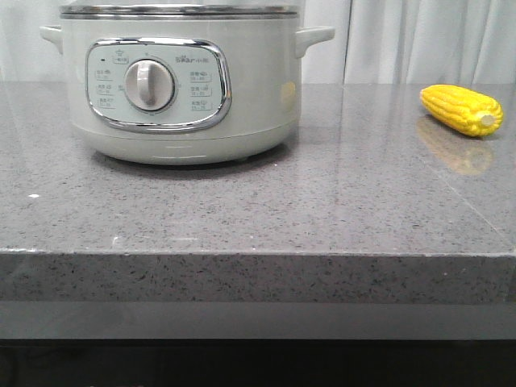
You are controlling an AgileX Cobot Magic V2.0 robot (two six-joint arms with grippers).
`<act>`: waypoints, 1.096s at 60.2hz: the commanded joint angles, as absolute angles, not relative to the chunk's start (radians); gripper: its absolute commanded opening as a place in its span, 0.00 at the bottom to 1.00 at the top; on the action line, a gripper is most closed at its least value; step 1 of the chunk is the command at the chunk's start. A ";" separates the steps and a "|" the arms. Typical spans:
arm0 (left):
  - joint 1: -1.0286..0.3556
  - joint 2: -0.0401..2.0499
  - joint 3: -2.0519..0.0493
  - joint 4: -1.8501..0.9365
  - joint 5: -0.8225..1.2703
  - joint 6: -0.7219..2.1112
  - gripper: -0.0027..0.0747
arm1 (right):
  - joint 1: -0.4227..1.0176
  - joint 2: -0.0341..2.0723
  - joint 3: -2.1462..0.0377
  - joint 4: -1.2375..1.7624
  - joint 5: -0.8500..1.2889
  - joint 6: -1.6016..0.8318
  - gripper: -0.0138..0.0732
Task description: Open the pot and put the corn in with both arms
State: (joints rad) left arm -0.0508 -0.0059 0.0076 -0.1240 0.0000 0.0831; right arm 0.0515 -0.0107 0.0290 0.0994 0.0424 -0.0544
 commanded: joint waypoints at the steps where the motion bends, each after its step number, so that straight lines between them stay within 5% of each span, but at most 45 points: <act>1: -0.050 -0.021 0.019 -0.133 -0.079 0.077 0.01 | 0.045 -0.032 0.016 0.102 -0.042 -0.061 0.02; 66: -0.050 -0.017 -0.106 -0.151 -0.082 0.075 0.01 | 0.045 -0.031 -0.106 0.102 0.000 -0.061 0.02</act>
